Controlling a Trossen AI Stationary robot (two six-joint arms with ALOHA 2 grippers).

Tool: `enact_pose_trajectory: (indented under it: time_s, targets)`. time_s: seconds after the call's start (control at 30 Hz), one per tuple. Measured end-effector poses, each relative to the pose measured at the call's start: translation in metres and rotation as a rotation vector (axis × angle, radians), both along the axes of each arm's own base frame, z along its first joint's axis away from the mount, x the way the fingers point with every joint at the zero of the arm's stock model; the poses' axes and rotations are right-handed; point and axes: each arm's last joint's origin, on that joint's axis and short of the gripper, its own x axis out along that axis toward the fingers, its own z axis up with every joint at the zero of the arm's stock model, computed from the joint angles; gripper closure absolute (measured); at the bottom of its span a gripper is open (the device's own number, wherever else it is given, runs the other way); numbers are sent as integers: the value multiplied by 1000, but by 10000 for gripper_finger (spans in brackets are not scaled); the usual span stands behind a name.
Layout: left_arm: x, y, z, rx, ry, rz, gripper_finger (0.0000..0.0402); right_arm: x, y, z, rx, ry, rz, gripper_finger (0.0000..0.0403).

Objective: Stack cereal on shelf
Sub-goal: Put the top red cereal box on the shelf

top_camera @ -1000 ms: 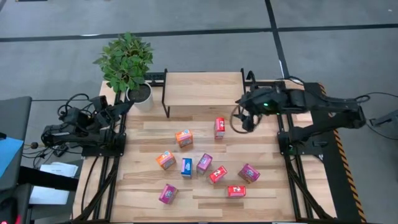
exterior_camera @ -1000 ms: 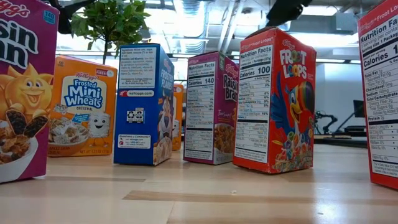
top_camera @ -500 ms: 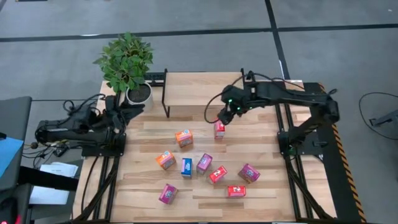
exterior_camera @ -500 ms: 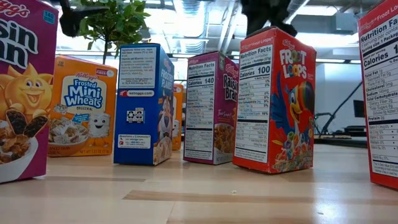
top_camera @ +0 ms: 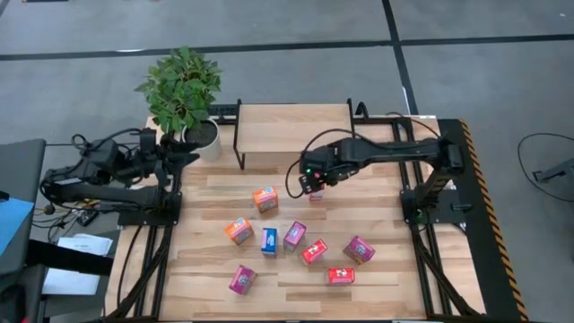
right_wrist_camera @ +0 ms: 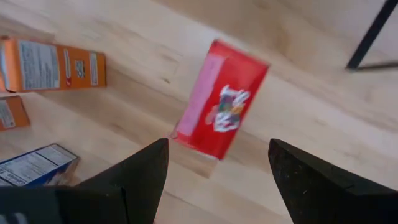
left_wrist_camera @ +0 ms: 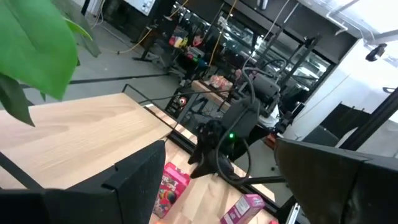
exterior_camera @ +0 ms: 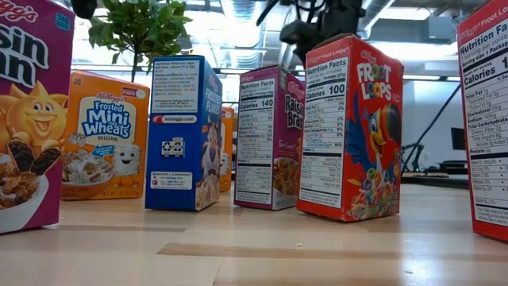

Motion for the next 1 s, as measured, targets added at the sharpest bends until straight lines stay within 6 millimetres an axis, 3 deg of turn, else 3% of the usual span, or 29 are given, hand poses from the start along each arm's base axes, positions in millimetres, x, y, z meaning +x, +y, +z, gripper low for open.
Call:
enact_pose_trajectory:
  time_s: [0.2,0.53,1.0]
  targets:
    - [0,0,-4,1,39,1,111,11,-4,-18,-11,35,-37,101]
    - [0,0,-4,0,46,-5,111,15,-21,-26,-17,37,-97,101]
    - [1,0,-7,1,75,-2,111,25,-19,-43,33,62,-69,114]
